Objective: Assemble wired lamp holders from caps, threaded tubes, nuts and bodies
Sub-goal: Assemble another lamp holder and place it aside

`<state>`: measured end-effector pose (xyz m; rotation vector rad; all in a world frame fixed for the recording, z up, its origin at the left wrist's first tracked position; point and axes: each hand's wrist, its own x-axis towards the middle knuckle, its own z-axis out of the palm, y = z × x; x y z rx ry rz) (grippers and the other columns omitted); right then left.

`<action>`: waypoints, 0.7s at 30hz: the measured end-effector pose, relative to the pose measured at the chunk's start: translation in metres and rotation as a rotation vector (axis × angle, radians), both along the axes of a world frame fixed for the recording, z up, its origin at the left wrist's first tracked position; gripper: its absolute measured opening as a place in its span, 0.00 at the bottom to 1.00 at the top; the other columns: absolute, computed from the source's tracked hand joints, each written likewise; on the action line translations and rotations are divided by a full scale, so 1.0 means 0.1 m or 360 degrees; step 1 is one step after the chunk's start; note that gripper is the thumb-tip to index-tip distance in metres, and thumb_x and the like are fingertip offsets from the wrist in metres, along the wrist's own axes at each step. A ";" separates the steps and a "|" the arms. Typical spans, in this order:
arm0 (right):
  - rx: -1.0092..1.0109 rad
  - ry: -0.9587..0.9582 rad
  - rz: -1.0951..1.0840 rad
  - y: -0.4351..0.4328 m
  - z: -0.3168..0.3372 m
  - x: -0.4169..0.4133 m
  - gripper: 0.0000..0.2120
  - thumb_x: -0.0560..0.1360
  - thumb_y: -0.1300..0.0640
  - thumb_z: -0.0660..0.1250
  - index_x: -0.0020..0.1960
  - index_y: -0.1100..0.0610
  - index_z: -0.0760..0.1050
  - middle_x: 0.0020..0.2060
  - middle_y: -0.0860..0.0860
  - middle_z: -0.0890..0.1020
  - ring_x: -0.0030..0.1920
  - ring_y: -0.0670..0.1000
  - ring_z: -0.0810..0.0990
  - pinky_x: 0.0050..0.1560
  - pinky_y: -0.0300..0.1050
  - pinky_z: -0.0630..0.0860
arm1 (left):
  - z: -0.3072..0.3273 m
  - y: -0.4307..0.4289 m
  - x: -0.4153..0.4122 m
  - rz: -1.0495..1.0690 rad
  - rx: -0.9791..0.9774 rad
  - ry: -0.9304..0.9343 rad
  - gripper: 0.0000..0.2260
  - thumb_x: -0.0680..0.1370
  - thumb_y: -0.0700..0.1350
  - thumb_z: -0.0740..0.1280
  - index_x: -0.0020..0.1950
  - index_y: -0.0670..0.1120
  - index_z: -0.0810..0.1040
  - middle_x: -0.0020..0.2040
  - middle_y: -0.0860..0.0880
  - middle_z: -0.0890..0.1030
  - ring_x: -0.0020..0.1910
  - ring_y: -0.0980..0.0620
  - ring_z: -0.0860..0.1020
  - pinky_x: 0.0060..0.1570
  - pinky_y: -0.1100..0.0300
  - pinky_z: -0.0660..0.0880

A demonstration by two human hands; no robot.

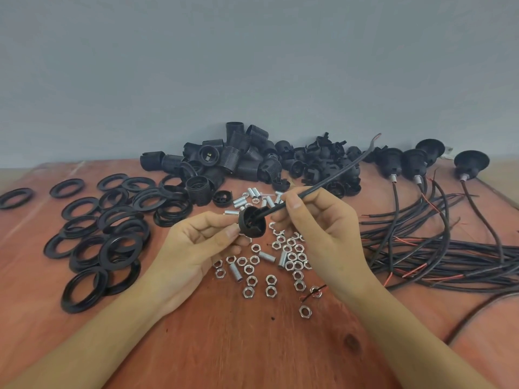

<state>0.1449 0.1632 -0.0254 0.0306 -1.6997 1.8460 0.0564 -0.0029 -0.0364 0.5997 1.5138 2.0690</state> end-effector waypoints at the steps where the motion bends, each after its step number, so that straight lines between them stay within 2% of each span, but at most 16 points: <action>1: 0.0018 0.0007 0.0006 0.00 -0.01 0.00 0.07 0.76 0.57 0.65 0.46 0.59 0.78 0.34 0.50 0.84 0.35 0.45 0.82 0.38 0.33 0.76 | 0.00 0.00 0.00 0.0002 0.0001 -0.0008 0.08 0.68 0.41 0.71 0.44 0.42 0.86 0.40 0.42 0.84 0.37 0.52 0.83 0.38 0.65 0.79; 5: 0.0148 -0.0014 0.0028 0.03 -0.04 0.00 0.06 0.80 0.63 0.63 0.48 0.58 0.78 0.37 0.51 0.85 0.36 0.44 0.82 0.39 0.33 0.76 | 0.03 -0.01 -0.01 0.0014 -0.0002 -0.0040 0.07 0.70 0.42 0.69 0.43 0.42 0.86 0.39 0.43 0.84 0.36 0.53 0.83 0.36 0.66 0.79; 8: 0.0291 -0.0064 0.0067 0.00 -0.05 0.01 0.06 0.79 0.59 0.63 0.48 0.55 0.79 0.39 0.52 0.84 0.37 0.46 0.80 0.41 0.38 0.76 | 0.04 -0.02 0.00 -0.0064 -0.0052 -0.0008 0.06 0.69 0.43 0.70 0.40 0.44 0.86 0.38 0.43 0.84 0.34 0.53 0.83 0.35 0.65 0.79; 10: 0.0473 -0.0098 0.0066 -0.02 -0.08 0.01 0.06 0.77 0.57 0.65 0.46 0.56 0.80 0.39 0.54 0.80 0.38 0.52 0.76 0.41 0.40 0.73 | 0.04 -0.03 0.02 -0.0175 -0.0088 -0.0009 0.05 0.68 0.44 0.72 0.39 0.44 0.86 0.38 0.42 0.84 0.34 0.52 0.83 0.33 0.65 0.79; 12: 0.0592 -0.0141 0.0092 -0.02 -0.08 0.01 0.05 0.76 0.57 0.66 0.45 0.56 0.81 0.39 0.54 0.75 0.40 0.56 0.71 0.42 0.40 0.68 | 0.05 -0.04 0.03 -0.0282 -0.0093 -0.0031 0.10 0.65 0.48 0.79 0.40 0.43 0.86 0.37 0.41 0.84 0.33 0.51 0.83 0.32 0.64 0.78; 15: 0.0331 -0.0175 0.0214 0.01 -0.04 0.02 0.04 0.75 0.55 0.67 0.46 0.51 0.81 0.38 0.56 0.77 0.37 0.58 0.71 0.42 0.43 0.70 | 0.06 -0.05 0.02 -0.0290 -0.0092 -0.0021 0.19 0.57 0.54 0.84 0.37 0.43 0.86 0.36 0.41 0.84 0.31 0.52 0.83 0.29 0.65 0.77; 16: 0.0149 -0.0200 0.0222 0.02 -0.01 0.02 0.05 0.76 0.53 0.67 0.46 0.53 0.81 0.35 0.54 0.76 0.33 0.55 0.70 0.39 0.43 0.68 | 0.06 -0.06 0.01 -0.0286 -0.0079 -0.0013 0.19 0.57 0.54 0.84 0.37 0.43 0.86 0.36 0.41 0.84 0.31 0.52 0.83 0.28 0.65 0.77; 18: -0.0130 -0.0245 0.0159 0.05 0.00 0.01 0.16 0.77 0.47 0.66 0.44 0.61 0.78 0.30 0.54 0.67 0.30 0.50 0.62 0.34 0.47 0.60 | 0.08 -0.06 0.01 -0.0286 -0.0057 -0.0021 0.19 0.57 0.54 0.84 0.37 0.43 0.85 0.36 0.41 0.84 0.31 0.52 0.83 0.28 0.65 0.77; 19: -0.0140 -0.0259 0.0127 0.07 -0.01 0.01 0.18 0.76 0.46 0.65 0.39 0.61 0.77 0.29 0.54 0.65 0.30 0.51 0.60 0.34 0.50 0.57 | 0.08 -0.07 0.00 -0.0299 -0.0051 -0.0028 0.19 0.57 0.54 0.84 0.37 0.43 0.85 0.36 0.41 0.84 0.30 0.52 0.83 0.28 0.65 0.77; 21: 0.0044 -0.0276 0.0140 0.07 -0.02 0.00 0.16 0.76 0.49 0.67 0.31 0.52 0.77 0.27 0.54 0.66 0.29 0.51 0.61 0.33 0.47 0.58 | 0.09 -0.07 0.01 -0.0344 -0.0052 -0.0058 0.18 0.56 0.53 0.84 0.37 0.44 0.85 0.36 0.41 0.84 0.30 0.51 0.83 0.28 0.65 0.77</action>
